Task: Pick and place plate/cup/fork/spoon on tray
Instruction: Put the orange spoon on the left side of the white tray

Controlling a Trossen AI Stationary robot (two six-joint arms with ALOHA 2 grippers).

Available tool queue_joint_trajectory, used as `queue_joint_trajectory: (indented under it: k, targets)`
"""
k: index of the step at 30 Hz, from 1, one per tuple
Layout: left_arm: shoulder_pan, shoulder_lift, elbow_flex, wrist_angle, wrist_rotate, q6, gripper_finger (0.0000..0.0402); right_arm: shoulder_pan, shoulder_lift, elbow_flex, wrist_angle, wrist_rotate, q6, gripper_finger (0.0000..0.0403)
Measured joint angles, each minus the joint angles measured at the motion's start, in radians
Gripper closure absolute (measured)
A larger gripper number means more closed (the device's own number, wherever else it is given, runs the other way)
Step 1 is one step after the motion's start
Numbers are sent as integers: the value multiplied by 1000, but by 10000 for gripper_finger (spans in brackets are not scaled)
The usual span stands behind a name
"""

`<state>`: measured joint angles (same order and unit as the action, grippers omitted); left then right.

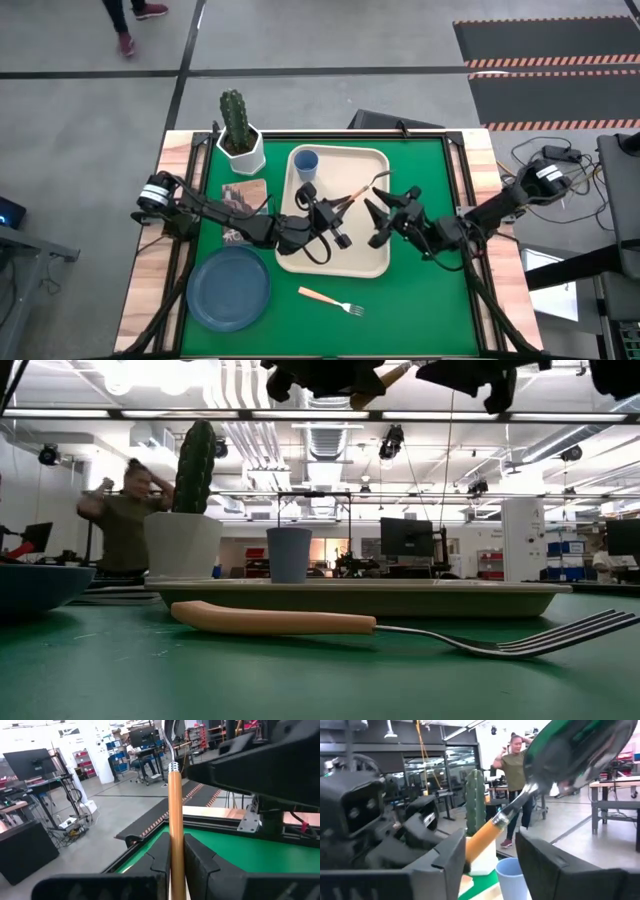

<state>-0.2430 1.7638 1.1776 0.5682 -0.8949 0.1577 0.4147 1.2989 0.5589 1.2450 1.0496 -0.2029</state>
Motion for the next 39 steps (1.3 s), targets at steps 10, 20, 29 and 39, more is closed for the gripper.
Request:
queue_joint_trajectory:
  k: [10,20,29,39]
  targets:
    - [-7,0,6,0,7,7,389,-58,47,46,-10,-11,72,205]
    - [-7,0,-3,-1,11,7,389,-69,40,59,-5,-49,61,285]
    - [-6,1,-4,-5,18,9,369,-68,37,61,-6,-126,52,373]
    - [-16,1,-5,-21,52,4,324,-69,32,58,-23,-101,12,373]
